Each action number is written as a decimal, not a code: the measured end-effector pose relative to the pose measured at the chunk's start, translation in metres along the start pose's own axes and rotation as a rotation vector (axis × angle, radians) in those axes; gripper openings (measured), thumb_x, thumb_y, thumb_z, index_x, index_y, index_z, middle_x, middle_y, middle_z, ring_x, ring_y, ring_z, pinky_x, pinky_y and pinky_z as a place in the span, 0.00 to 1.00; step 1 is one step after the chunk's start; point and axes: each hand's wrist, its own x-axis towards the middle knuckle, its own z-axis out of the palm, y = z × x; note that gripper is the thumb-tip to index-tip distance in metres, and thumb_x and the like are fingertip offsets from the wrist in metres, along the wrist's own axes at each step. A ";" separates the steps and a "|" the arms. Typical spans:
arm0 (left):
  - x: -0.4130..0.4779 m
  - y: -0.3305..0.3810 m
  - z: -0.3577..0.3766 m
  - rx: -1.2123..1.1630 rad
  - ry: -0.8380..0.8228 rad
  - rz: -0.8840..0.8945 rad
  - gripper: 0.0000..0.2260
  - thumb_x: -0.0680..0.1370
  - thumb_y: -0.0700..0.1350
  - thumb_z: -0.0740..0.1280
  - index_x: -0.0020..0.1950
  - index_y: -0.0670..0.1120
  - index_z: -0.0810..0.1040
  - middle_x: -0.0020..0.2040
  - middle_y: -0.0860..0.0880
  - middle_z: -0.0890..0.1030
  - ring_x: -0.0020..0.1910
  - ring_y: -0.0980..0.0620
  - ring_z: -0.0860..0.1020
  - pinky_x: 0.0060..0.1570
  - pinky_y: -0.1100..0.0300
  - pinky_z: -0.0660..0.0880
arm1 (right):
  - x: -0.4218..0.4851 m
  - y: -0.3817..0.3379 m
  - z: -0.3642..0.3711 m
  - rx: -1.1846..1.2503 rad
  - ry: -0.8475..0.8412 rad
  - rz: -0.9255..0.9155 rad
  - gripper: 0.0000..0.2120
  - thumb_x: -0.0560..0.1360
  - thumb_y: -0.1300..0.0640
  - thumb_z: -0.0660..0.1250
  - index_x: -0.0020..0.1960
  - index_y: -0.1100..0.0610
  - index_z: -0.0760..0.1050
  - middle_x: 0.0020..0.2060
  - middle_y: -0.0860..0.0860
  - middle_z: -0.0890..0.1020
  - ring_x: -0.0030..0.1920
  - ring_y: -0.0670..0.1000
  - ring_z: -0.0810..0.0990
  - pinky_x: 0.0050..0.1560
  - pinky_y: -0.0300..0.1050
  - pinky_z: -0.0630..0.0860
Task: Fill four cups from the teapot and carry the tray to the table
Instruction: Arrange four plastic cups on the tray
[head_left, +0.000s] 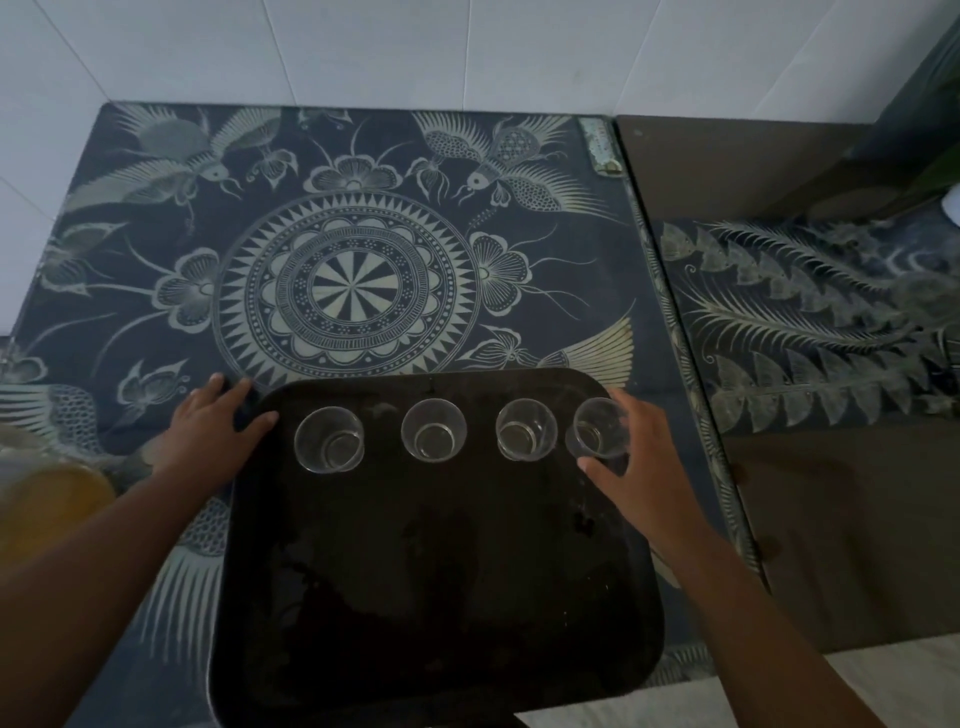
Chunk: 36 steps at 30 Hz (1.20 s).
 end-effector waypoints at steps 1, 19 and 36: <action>-0.001 0.003 -0.003 0.004 -0.009 0.000 0.31 0.81 0.56 0.67 0.80 0.45 0.66 0.82 0.39 0.61 0.80 0.36 0.60 0.77 0.41 0.57 | -0.001 -0.002 0.000 -0.008 0.008 -0.008 0.40 0.71 0.55 0.77 0.76 0.51 0.60 0.69 0.48 0.64 0.67 0.46 0.69 0.64 0.43 0.70; -0.115 -0.003 -0.014 -0.055 0.068 0.156 0.17 0.79 0.47 0.67 0.67 0.44 0.78 0.62 0.41 0.78 0.64 0.40 0.75 0.62 0.44 0.74 | -0.085 -0.057 0.020 -0.204 0.095 -0.035 0.35 0.71 0.55 0.76 0.72 0.62 0.66 0.66 0.60 0.69 0.67 0.57 0.69 0.65 0.50 0.69; -0.162 0.047 -0.017 -0.056 -0.049 0.318 0.17 0.81 0.54 0.65 0.68 0.49 0.75 0.63 0.50 0.76 0.61 0.50 0.78 0.58 0.53 0.78 | -0.087 -0.143 0.087 -0.320 -0.317 0.017 0.26 0.76 0.44 0.68 0.70 0.49 0.66 0.64 0.48 0.72 0.60 0.46 0.76 0.59 0.45 0.76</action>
